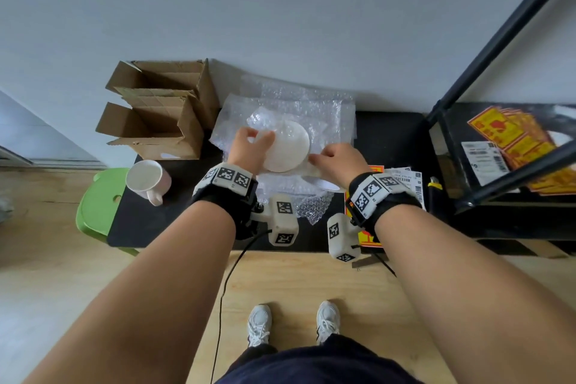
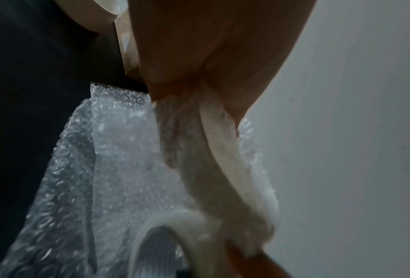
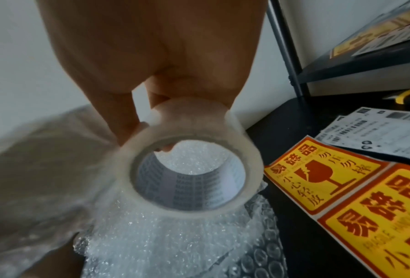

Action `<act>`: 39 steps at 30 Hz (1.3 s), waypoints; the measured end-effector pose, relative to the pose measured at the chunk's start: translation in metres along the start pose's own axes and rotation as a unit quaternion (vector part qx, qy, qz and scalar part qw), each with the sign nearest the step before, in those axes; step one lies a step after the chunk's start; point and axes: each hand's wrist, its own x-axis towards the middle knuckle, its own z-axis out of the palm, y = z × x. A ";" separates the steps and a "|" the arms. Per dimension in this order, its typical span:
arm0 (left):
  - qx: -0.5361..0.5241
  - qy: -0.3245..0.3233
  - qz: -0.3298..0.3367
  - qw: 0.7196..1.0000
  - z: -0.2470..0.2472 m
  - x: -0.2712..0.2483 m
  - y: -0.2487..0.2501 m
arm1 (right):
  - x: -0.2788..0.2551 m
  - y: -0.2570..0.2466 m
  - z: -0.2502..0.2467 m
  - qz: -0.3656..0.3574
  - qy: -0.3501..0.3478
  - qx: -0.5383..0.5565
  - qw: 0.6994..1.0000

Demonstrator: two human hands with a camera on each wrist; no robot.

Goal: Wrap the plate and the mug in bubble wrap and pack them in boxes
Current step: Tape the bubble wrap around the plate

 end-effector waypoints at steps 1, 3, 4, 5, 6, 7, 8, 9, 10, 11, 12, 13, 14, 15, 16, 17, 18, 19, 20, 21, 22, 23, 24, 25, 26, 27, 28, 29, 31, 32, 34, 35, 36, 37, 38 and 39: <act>0.001 -0.014 -0.013 1.000 0.004 -0.001 0.000 | 0.000 0.001 -0.002 -0.001 0.006 -0.005 1.000; -0.011 -0.031 -0.039 0.999 0.011 -0.004 -0.001 | 0.002 0.007 -0.005 0.004 0.020 0.005 1.000; -0.019 -0.036 -0.049 0.998 0.014 -0.005 -0.002 | 0.003 0.011 -0.007 0.008 0.020 0.012 1.000; -0.021 -0.038 -0.054 0.998 0.017 -0.006 -0.004 | 0.004 0.015 -0.007 0.012 0.016 0.016 1.000; -0.016 -0.037 -0.054 0.998 0.021 -0.006 -0.005 | 0.004 0.021 -0.008 0.016 0.010 0.020 1.000; -0.010 -0.033 -0.052 0.998 0.025 -0.006 -0.006 | 0.004 0.025 -0.008 0.018 0.008 0.028 0.999; -0.005 -0.027 -0.050 0.998 0.030 -0.006 -0.006 | 0.002 0.030 -0.010 0.020 0.012 0.043 0.999; -0.001 -0.022 -0.048 0.999 0.035 -0.006 -0.006 | 0.000 0.034 -0.012 0.022 0.021 0.062 0.998; 0.001 -0.018 -0.045 0.999 0.041 -0.006 -0.007 | -0.002 0.039 -0.014 0.028 0.038 0.083 0.995; 0.002 -0.016 -0.045 0.999 0.047 -0.006 -0.007 | -0.003 0.046 -0.017 0.038 0.060 0.099 0.993; 0.001 -0.015 -0.043 0.999 0.054 -0.007 -0.008 | -0.002 0.055 -0.019 0.052 0.087 0.108 0.989; 0.000 -0.016 -0.040 0.999 0.062 -0.007 -0.009 | -0.002 0.066 -0.023 0.073 0.115 0.107 0.985; -0.003 -0.017 -0.036 0.999 0.070 -0.008 -0.010 | -0.002 0.079 -0.026 0.097 0.143 0.099 0.980; -0.004 -0.018 -0.033 0.999 0.078 -0.009 -0.011 | -0.002 0.093 -0.029 0.121 0.164 0.083 0.976; -0.003 -0.018 -0.030 0.999 0.085 -0.010 -0.012 | -0.002 0.109 -0.032 0.143 0.176 0.063 0.972; -0.001 -0.018 -0.029 0.999 0.093 -0.012 -0.012 | -0.003 0.123 -0.035 0.166 0.176 0.040 0.969; 0.001 -0.020 -0.030 0.999 0.100 -0.014 -0.012 | -0.004 0.139 -0.037 0.185 0.172 0.014 0.967; 0.000 -0.023 -0.031 0.999 0.107 -0.015 -0.013 | -0.006 0.152 -0.039 0.203 0.164 -0.012 0.965; -0.003 -0.029 -0.033 0.999 0.113 -0.016 -0.012 | -0.007 0.165 -0.039 0.218 0.157 -0.036 0.963; -0.008 -0.033 -0.035 0.999 0.119 -0.017 -0.011 | -0.008 0.175 -0.040 0.233 0.149 -0.055 0.959; -0.012 -0.037 -0.035 0.999 0.125 -0.018 -0.010 | -0.008 0.186 -0.041 0.246 0.142 -0.067 0.957; -0.015 -0.039 -0.036 0.998 0.131 -0.019 -0.010 | -0.009 0.193 -0.042 0.261 0.132 -0.072 0.954; -0.013 -0.040 -0.035 0.998 0.136 -0.019 -0.009 | -0.009 0.200 -0.042 0.273 0.125 -0.073 0.951; -0.011 -0.038 -0.034 0.999 0.140 -0.018 -0.010 | -0.010 0.206 -0.043 0.287 0.119 -0.072 0.948; -0.008 -0.037 -0.033 0.999 0.145 -0.018 -0.010 | -0.010 0.212 -0.043 0.296 0.118 -0.070 0.945; -0.008 -0.037 -0.035 0.999 0.148 -0.017 -0.012 | -0.009 0.217 -0.043 0.303 0.117 -0.073 0.943; -0.010 -0.036 -0.039 0.999 0.151 -0.017 -0.013 | -0.008 0.221 -0.042 0.305 0.117 -0.082 0.942; -0.012 -0.035 -0.043 0.998 0.154 -0.016 -0.013 | -0.007 0.225 -0.042 0.306 0.115 -0.094 0.940; -0.012 -0.032 -0.050 0.998 0.158 -0.014 -0.014 | -0.007 0.231 -0.041 0.304 0.106 -0.110 0.940; -0.015 -0.030 -0.053 0.998 0.159 -0.014 -0.014 | -0.006 0.234 -0.040 0.301 0.100 -0.115 0.941; -0.024 -0.027 -0.061 0.997 0.162 -0.013 -0.014 | -0.005 0.238 -0.040 0.304 0.084 -0.115 0.942; -0.027 -0.023 -0.062 0.997 0.163 -0.013 -0.014 | -0.004 0.239 -0.040 0.303 0.081 -0.112 0.943; -0.028 -0.020 -0.063 0.997 0.164 -0.013 -0.013 | -0.003 0.240 -0.040 0.300 0.082 -0.110 0.944; -0.030 -0.017 -0.064 0.997 0.165 -0.013 -0.012 | -0.003 0.239 -0.042 0.303 0.082 -0.106 0.944; -0.033 -0.014 -0.064 0.997 0.165 -0.012 -0.012 | -0.001 0.239 -0.044 0.301 0.085 -0.103 0.944; -0.036 -0.011 -0.064 0.997 0.166 -0.012 -0.011 | 0.000 0.238 -0.046 0.295 0.089 -0.100 0.946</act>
